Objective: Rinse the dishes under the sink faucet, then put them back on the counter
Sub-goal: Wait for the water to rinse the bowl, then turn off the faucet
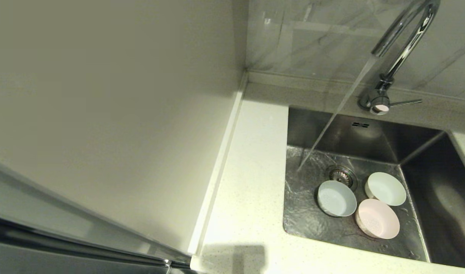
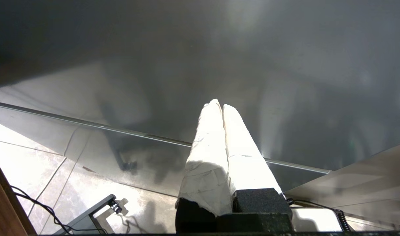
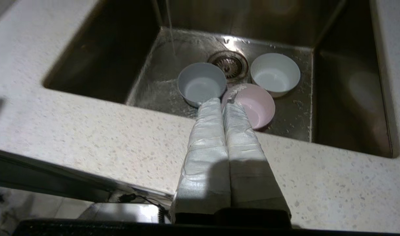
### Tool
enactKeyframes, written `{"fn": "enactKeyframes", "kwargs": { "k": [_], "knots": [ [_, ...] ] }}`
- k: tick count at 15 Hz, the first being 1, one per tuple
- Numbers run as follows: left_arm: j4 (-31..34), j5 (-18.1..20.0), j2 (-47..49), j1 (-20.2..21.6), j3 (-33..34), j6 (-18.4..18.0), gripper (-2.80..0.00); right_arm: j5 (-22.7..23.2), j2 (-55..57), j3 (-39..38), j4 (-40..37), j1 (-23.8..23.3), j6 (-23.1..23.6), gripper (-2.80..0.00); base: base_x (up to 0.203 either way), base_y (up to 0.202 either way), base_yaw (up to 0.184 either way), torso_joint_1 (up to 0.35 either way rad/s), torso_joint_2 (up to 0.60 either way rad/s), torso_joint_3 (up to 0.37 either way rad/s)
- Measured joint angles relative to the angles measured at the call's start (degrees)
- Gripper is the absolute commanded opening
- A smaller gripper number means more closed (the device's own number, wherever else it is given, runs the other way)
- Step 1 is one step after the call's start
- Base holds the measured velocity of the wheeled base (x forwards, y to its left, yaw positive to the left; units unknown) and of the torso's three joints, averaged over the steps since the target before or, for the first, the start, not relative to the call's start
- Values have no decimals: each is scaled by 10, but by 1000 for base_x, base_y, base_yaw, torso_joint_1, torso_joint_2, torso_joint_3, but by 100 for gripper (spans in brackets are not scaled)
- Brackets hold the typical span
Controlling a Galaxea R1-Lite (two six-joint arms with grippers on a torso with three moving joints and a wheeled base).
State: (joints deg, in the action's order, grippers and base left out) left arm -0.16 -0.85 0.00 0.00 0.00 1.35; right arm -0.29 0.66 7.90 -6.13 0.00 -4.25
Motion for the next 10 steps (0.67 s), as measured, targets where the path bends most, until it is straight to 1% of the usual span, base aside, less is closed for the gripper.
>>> {"fn": "enactKeyframes", "kwargs": {
  "k": [2,3,10],
  "knots": [
    [0,0,0,0,0,0,-280,18,16,31,-1,0,-34,-280,0,0,0,0,0,0],
    [0,0,0,0,0,0,-280,24,31,48,-1,0,-58,-280,0,0,0,0,0,0],
    [0,0,0,0,0,0,-280,29,188,175,2,4,-261,-280,0,0,0,0,0,0]
  ]
}}
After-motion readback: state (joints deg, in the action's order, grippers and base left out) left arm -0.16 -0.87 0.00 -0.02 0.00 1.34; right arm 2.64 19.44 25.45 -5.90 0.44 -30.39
